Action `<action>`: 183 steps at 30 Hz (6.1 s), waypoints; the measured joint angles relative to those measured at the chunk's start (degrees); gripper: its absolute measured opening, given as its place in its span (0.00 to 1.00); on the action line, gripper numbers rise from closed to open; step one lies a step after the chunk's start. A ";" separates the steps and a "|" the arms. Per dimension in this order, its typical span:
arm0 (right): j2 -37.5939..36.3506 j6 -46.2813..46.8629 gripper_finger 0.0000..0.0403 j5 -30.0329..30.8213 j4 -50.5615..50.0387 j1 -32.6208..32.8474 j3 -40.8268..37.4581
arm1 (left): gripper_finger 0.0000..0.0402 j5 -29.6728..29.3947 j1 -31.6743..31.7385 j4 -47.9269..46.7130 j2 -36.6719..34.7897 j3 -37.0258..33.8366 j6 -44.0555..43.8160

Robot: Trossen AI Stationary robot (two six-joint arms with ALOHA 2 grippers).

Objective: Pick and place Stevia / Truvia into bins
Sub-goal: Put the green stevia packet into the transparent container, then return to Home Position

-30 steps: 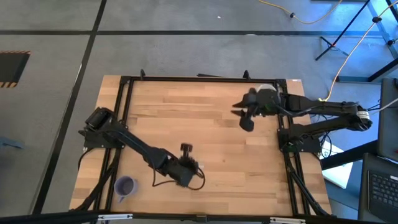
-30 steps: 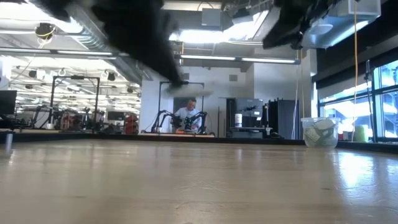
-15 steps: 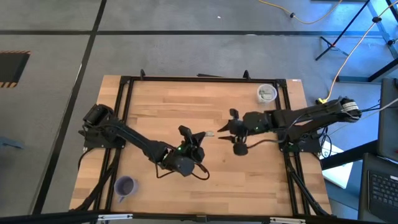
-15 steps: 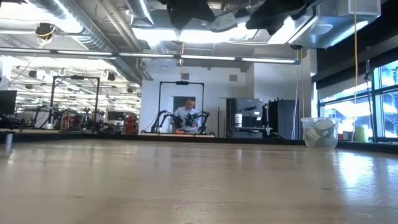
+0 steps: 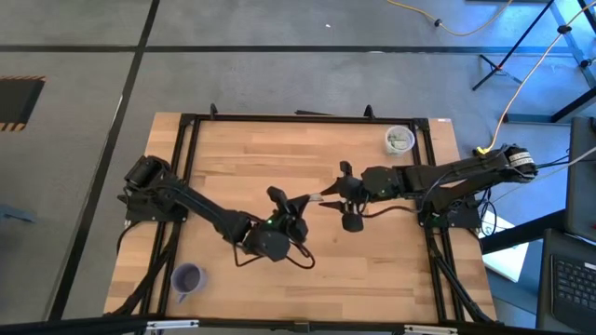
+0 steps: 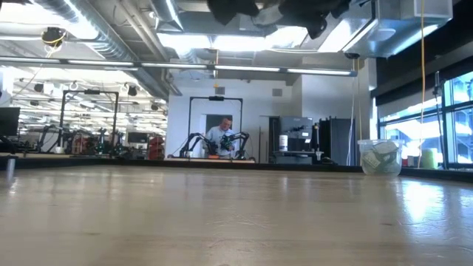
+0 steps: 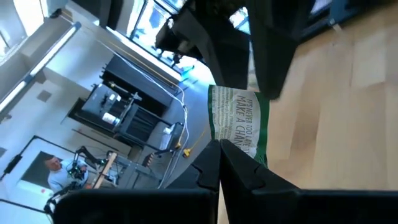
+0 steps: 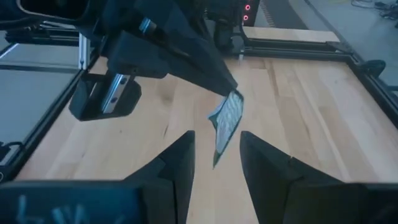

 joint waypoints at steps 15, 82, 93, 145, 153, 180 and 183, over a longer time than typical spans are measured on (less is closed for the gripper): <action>0.00 3.24 0.07 -0.08 0.84 0.00 0.00 | 0.00 2.20 0.48 8.26 0.02 0.00 8.45; -7.45 7.60 0.03 11.66 -40.92 -56.60 -9.55 | 0.23 43.51 18.42 -5.34 -62.56 -46.78 -37.93; -7.39 7.18 0.03 11.69 -38.63 -56.61 -9.55 | 0.23 43.51 19.28 -0.23 -69.63 -54.78 -39.79; -27.85 12.79 0.21 16.45 -17.13 -34.96 -22.29 | 0.23 39.69 19.26 -1.41 -88.94 -64.72 -33.35; -36.12 14.03 0.21 10.66 -11.51 -27.08 -26.65 | 0.20 42.85 19.28 -1.62 -95.85 -65.71 -28.40; -51.89 9.32 0.21 10.31 20.24 -13.31 -51.85 | 0.16 36.40 19.28 2.71 -101.74 -72.57 -25.86; -52.71 8.24 0.21 15.73 19.79 -13.33 -51.84 | 0.16 32.87 19.28 2.71 -101.74 -72.57 -25.54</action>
